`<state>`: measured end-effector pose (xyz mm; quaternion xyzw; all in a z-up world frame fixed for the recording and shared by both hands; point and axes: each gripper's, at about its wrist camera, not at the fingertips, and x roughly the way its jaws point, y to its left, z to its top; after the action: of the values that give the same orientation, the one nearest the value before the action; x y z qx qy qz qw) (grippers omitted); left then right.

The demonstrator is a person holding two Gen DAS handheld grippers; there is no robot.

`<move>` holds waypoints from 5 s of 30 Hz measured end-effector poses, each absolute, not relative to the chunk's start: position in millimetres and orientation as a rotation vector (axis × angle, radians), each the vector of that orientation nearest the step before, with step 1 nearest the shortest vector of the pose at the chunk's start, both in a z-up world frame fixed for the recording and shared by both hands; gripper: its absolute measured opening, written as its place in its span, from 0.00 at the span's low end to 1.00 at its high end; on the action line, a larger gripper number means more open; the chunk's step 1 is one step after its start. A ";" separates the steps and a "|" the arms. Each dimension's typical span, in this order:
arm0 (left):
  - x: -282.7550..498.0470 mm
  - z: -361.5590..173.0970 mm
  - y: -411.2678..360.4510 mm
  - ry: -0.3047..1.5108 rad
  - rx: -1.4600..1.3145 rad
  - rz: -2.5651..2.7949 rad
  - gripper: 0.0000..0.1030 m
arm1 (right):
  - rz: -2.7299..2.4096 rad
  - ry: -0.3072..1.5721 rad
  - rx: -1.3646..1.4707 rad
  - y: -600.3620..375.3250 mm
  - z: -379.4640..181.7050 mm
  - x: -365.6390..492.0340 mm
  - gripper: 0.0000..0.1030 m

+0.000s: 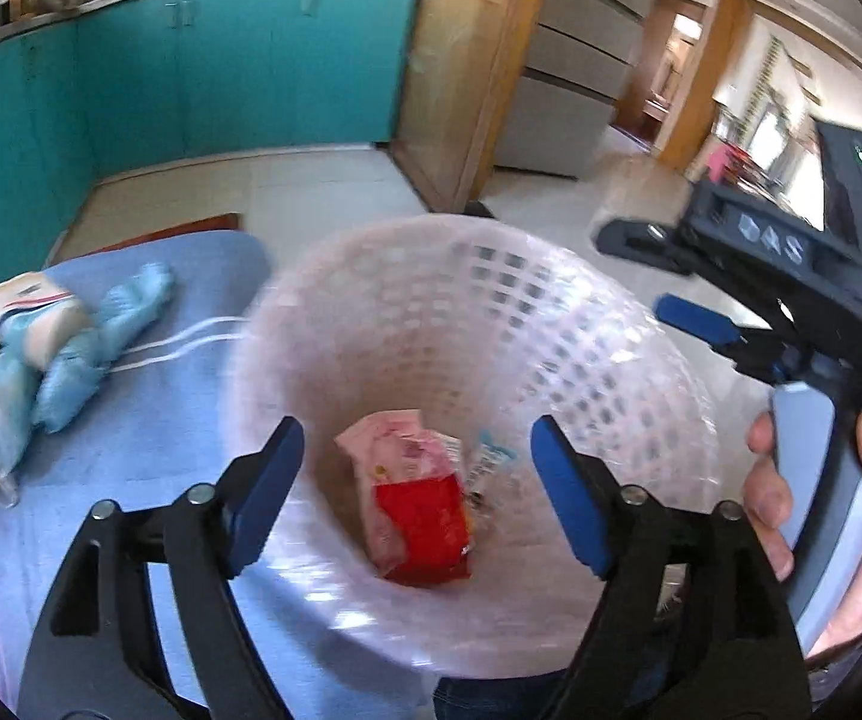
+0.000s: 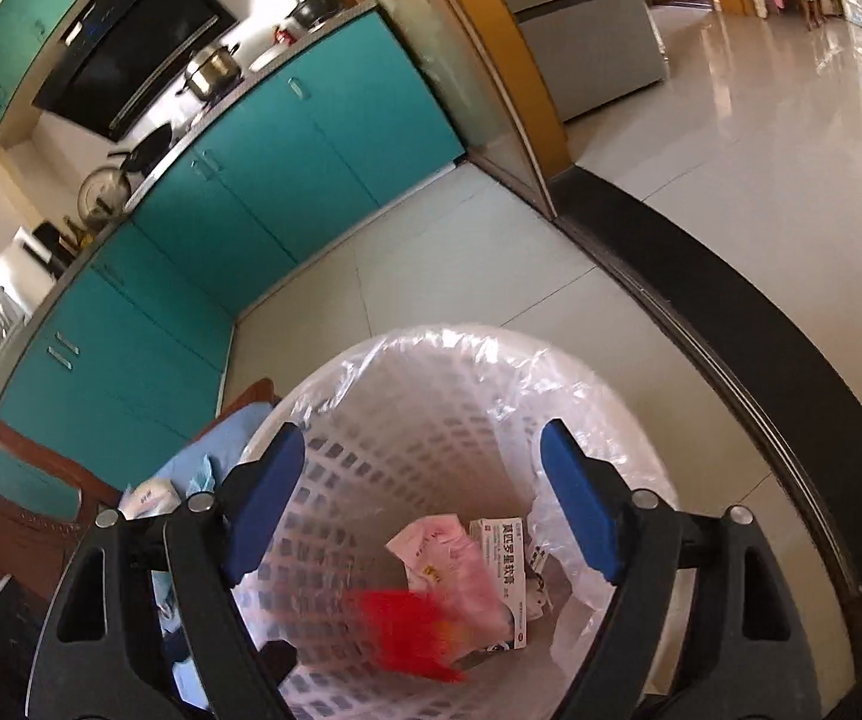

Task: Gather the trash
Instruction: 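Grasp the blue cloth with the right tool while the left tool grasps the green-silver wrapper, then lift the blue cloth with the right tool while the left tool lifts the green-silver wrapper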

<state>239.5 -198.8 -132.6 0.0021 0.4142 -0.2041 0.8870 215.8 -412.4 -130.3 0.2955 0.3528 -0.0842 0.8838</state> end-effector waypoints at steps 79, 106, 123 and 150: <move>193.3 -149.6 58.4 0.950 -0.190 0.108 0.80 | 0.438 0.964 -0.380 -102.3 -182.7 257.9 0.78; 192.5 -160.9 28.7 0.951 -0.089 0.095 0.82 | 0.427 1.013 -0.277 -107.3 -186.6 274.1 0.34; 192.2 -166.7 30.5 0.960 -0.098 0.113 0.77 | 0.422 1.017 -0.292 -107.2 -188.7 273.9 0.34; 194.5 -171.6 39.7 0.963 -0.124 0.137 0.57 | 0.418 1.015 -0.301 -104.7 -190.5 273.6 0.34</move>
<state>194.5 39.7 -171.6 -0.0598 0.4622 0.0657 0.8823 273.6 -104.7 -190.5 -0.1426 0.4804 0.1978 0.8425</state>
